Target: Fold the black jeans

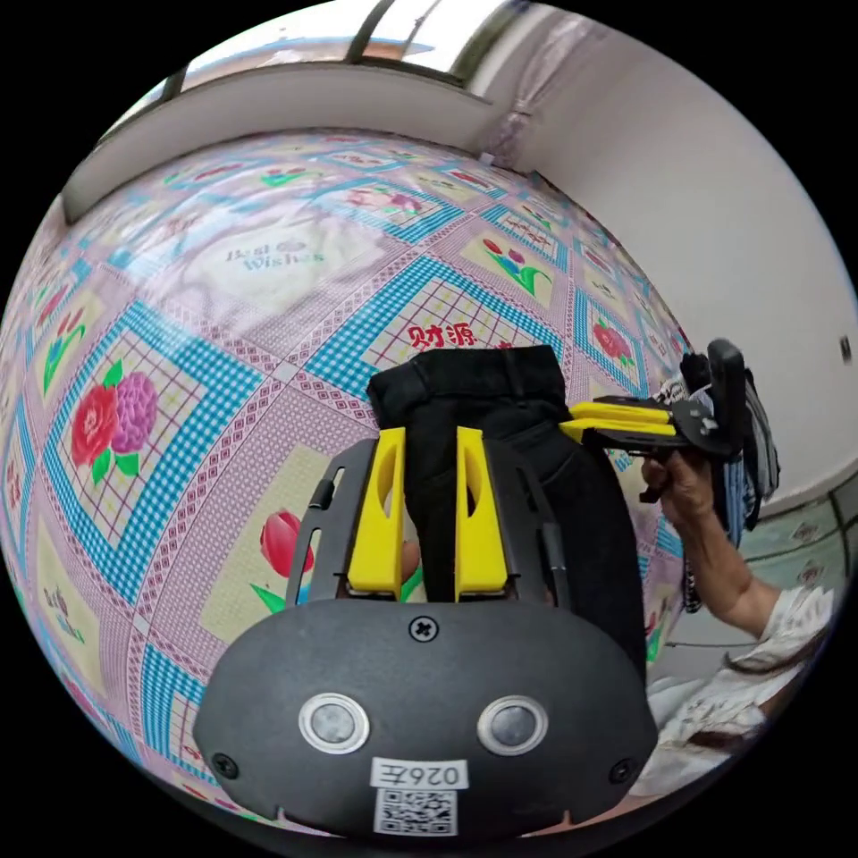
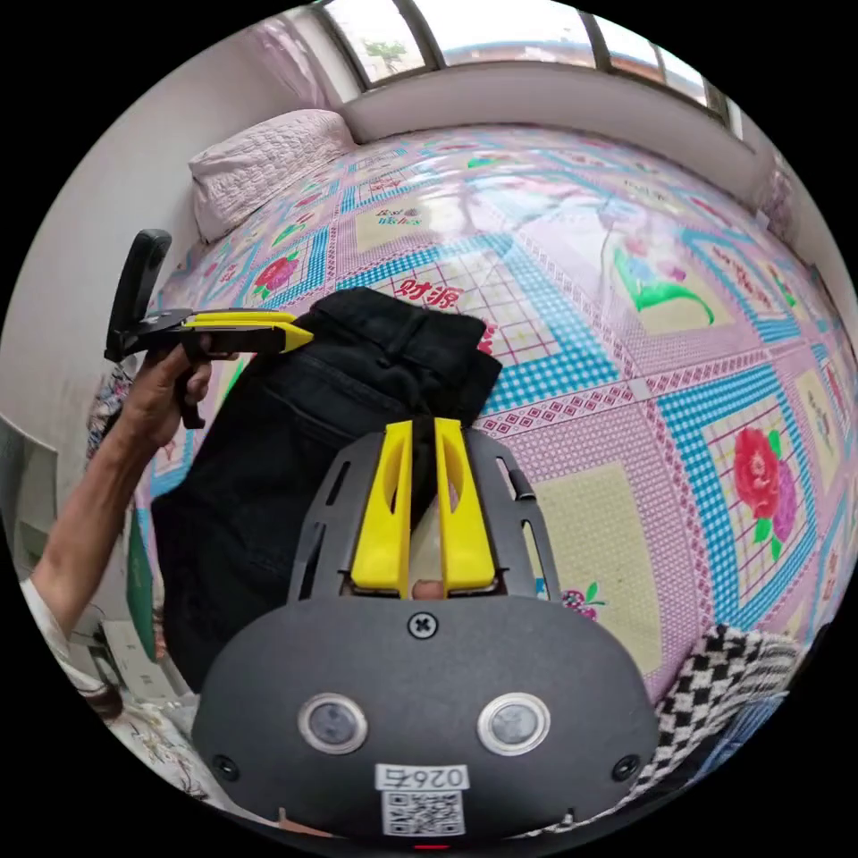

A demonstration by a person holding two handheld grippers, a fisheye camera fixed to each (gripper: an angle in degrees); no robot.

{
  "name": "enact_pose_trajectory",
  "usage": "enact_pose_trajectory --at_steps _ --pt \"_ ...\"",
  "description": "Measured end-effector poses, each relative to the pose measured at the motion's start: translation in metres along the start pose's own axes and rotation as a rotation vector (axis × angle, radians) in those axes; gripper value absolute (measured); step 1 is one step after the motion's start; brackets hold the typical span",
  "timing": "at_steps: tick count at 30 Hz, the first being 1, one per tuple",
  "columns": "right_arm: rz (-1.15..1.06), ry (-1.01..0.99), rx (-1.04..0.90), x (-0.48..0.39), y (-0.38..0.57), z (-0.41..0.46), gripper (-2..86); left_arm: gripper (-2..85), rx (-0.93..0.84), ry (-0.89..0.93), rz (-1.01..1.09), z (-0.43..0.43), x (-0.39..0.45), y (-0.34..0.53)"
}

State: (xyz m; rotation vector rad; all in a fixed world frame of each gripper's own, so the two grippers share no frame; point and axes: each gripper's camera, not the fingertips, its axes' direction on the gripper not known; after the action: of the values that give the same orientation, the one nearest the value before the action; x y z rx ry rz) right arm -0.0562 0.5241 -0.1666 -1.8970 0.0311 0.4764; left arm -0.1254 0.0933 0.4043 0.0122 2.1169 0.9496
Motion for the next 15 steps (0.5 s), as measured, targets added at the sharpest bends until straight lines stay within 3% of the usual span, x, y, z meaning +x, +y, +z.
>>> enact_pose_trajectory --at_steps 2,4,8,11,15 --pt "0.066 -0.058 0.065 0.019 0.008 -0.017 2.0 5.4 0.028 -0.015 -0.023 -0.016 0.004 0.005" --pt "0.066 0.000 0.129 0.022 0.021 -0.040 2.2 0.2 0.136 -0.144 0.034 -0.045 0.021 0.025" --pt "0.059 -0.026 0.302 0.031 0.079 -0.103 1.8 -0.8 0.196 -0.195 0.091 -0.091 0.031 0.068" --pt "0.058 -0.201 0.410 0.039 0.142 -0.143 2.2 -0.9 0.284 -0.036 0.066 -0.134 0.019 0.135" --pt "0.060 -0.346 0.399 0.038 0.227 -0.173 3.0 -0.6 0.380 0.326 -0.029 -0.171 -0.011 0.264"
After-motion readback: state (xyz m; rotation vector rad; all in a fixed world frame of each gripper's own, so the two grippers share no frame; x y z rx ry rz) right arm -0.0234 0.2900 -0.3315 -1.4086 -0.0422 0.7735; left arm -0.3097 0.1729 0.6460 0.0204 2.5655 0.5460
